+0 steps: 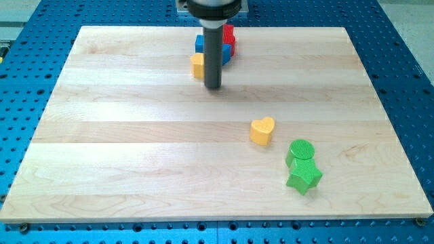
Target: Move your arm towards the top right side of the green circle
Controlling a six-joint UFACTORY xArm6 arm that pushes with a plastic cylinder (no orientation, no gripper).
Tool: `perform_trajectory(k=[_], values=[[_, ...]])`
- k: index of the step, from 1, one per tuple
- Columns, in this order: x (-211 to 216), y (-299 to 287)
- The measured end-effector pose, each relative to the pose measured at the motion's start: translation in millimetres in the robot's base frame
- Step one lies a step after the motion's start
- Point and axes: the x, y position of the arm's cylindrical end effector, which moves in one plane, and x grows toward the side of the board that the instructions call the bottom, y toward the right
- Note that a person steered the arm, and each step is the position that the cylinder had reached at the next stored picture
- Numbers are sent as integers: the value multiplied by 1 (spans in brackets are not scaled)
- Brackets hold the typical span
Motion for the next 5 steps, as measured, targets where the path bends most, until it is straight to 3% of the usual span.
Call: perform_trajectory(k=[1, 2, 3, 5], values=[[-11, -43], [-20, 11], [-4, 21], [73, 212]])
